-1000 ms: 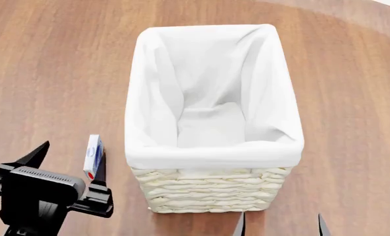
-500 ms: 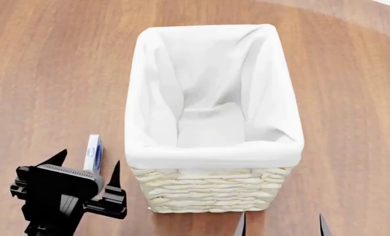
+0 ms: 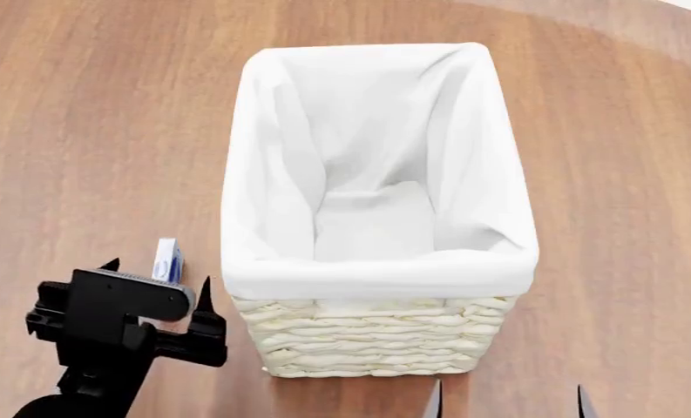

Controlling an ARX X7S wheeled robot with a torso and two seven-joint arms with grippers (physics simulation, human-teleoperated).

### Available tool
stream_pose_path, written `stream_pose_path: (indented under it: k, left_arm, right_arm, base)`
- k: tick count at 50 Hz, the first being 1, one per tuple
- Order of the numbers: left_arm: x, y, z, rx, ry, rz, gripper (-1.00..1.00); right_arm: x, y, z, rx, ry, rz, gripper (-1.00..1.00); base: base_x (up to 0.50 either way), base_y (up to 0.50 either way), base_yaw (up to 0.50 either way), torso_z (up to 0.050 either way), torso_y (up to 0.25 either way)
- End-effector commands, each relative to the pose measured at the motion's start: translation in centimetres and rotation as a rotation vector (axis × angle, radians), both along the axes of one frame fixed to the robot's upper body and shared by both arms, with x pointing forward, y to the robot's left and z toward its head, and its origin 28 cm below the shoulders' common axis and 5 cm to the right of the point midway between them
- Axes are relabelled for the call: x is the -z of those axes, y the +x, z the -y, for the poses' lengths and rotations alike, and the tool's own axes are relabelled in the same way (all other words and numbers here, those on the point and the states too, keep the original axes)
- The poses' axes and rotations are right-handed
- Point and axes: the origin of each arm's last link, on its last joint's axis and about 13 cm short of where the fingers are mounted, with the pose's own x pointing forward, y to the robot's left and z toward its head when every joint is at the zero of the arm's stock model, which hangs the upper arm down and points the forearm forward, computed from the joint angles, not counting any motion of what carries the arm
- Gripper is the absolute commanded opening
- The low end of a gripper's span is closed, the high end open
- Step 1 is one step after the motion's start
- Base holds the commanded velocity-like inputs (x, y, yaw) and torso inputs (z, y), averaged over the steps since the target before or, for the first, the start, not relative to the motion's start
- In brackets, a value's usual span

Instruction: Pick up the cream cheese box, and put it in the basket.

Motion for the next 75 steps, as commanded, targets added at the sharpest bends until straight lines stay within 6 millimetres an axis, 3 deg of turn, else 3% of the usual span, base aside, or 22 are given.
stream_pose_path:
  k: [1,25,41,42,56,61,66,71,73,75]
  left_arm:
    - [0.2,0.7,-0.3,-0.037,0.025,-0.039,1.00]
    - [1.8,1.8,-0.2,-0.039,0.084,-0.142,1.00]
    - [1.1,2.4,-0.4,-0.045,0.052,-0.121,1.00]
    - [1.1,2.4,-0.5,-0.047,0.045,-0.111,-1.00]
    - [1.3,2.2,-0.7,-0.049,0.039,-0.090,-1.00]
    - [0.2,1.7,-1.2,-0.061,0.058,-0.061,-1.00]
    - [-3.7,1.0,-2.6,-0.110,0.083,0.007,-1.00]
    - [-6.2,-0.3,-3.2,-0.134,0.154,0.049,-1.00]
    - [-9.2,-2.1,-3.7,-0.086,0.174,0.087,-1.00]
    - [-9.2,-2.1,-3.6,-0.086,0.174,0.086,-1.00]
  right_arm:
    - [-0.4,-0.5,0.1,-0.005,0.010,0.016,1.00]
    - [-0.6,-0.9,0.0,-0.014,0.015,0.030,1.00]
    - [-0.6,-0.9,0.1,-0.014,0.013,0.031,1.00]
    - [-0.6,-0.9,0.1,-0.014,0.013,0.030,1.00]
    - [-0.5,-1.1,-0.1,-0.025,0.012,0.032,1.00]
    - [-0.5,-1.0,0.0,-0.020,0.012,0.029,1.00]
    - [-0.5,-1.0,0.0,-0.016,0.012,0.028,1.00]
    - [-0.5,-0.9,0.1,-0.012,0.017,0.028,1.00]
    - [-0.4,-0.9,0.1,-0.011,0.015,0.026,1.00]
    - [-0.4,-0.9,0.1,-0.011,0.015,0.026,1.00]
  base:
    - [0.00,0.00,0.00,0.000,0.000]
    - [0.00,0.00,0.00,0.000,0.000]
    - [0.00,0.00,0.00,0.000,0.000]
    - [0.00,0.00,0.00,0.000,0.000]
    - [0.00,0.00,0.00,0.000,0.000]
    - [0.00,0.00,0.00,0.000,0.000]
    - [0.00,0.00,0.00,0.000,0.000]
    - [0.00,0.00,0.00,0.000,0.000]
    - [0.00,0.00,0.00,0.000,0.000]
    - [0.00,0.00,0.00,0.000,0.000]
